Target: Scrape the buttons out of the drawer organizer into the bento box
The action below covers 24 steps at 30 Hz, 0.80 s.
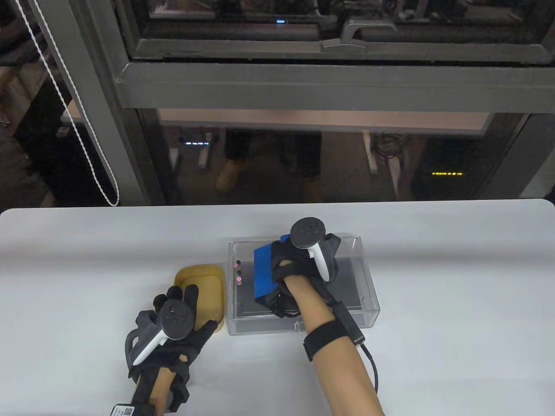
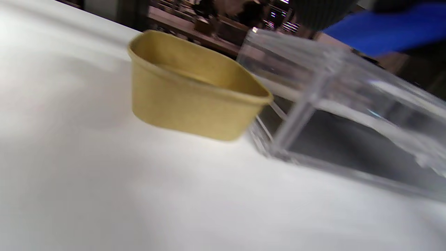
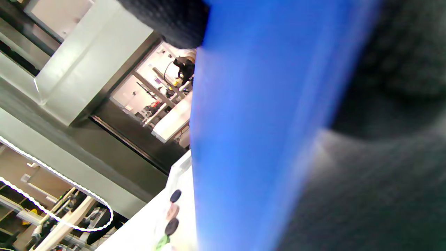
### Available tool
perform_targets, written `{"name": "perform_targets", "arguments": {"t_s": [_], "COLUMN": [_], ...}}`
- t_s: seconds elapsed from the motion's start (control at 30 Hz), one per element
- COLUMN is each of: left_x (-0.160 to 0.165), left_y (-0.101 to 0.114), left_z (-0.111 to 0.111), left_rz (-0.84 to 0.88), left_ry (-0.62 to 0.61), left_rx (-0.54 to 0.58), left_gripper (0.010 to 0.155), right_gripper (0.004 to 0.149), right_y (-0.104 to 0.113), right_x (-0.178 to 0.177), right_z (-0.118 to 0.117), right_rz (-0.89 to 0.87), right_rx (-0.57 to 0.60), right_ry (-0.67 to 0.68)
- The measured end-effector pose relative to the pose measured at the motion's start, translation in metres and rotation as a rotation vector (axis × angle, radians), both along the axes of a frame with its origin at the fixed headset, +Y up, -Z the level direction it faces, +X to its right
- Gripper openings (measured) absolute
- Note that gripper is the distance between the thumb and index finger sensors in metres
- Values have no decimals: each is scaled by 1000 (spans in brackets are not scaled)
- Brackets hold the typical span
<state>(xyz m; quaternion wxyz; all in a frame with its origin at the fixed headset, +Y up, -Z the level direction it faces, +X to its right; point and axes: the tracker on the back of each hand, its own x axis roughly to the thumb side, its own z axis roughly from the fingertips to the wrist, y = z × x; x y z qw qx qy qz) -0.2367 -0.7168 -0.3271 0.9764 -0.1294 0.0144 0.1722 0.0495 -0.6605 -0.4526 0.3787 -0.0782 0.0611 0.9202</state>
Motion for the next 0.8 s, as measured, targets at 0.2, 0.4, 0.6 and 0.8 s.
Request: {"name": "perform_targets", "arguments": {"t_s": [0.2,0.4,0.6,0.8], "left_x": [-26,-43,-43,-35], "left_y": [0,-20,-41,-50], "left_z": [-38,-64,-76,-81], "left_rz": [-34,-62,-15,-75], "left_ry": [172,324,363,377], "left_rx": [-13,-94,-191,-188], "left_gripper": [86,90,91,80], "right_gripper": [63,63,63,63], "right_y": [7,9,6,5], "right_x": [19,30,39,50], "right_z": [9,18,25,29], "right_rz": [-31,-45,-44,-37], "right_rx": [13,14,7,1], "right_ry": [-12,-23,-35,-64]}}
